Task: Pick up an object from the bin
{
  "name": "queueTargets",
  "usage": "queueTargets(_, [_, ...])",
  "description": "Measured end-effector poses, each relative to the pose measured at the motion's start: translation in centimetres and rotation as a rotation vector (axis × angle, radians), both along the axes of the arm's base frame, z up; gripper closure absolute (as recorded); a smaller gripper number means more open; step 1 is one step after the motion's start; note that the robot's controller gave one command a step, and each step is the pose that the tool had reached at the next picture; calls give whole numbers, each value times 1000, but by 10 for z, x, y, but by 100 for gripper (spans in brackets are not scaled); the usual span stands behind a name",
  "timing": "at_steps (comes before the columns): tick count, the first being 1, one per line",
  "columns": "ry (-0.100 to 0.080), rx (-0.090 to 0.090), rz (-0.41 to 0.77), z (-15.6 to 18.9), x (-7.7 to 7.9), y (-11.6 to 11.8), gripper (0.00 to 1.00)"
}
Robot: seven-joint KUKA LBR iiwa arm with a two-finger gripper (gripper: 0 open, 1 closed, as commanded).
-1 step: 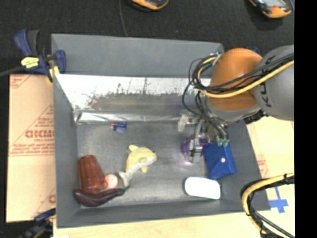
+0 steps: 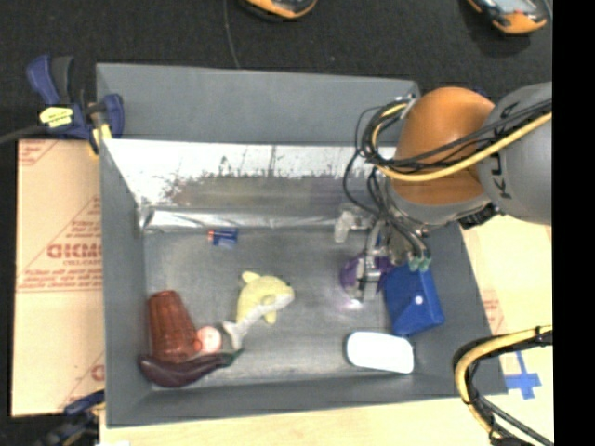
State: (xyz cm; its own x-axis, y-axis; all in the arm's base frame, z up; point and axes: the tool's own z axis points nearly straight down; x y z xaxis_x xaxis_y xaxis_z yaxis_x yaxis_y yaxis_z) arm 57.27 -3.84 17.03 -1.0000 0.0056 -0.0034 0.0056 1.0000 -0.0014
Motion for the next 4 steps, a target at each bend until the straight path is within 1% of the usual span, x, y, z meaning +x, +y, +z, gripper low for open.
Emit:
queueTargets(1, [-2, -1, 94, -61, 8, 83, 0])
queueTargets(2, [-15, -3, 274, -17, 8, 140, 0])
queueTargets(3, [8, 0, 156, -61, 6, 147, 0])
queueTargets(4, [-10, -3, 422, -96, 4, 127, 0])
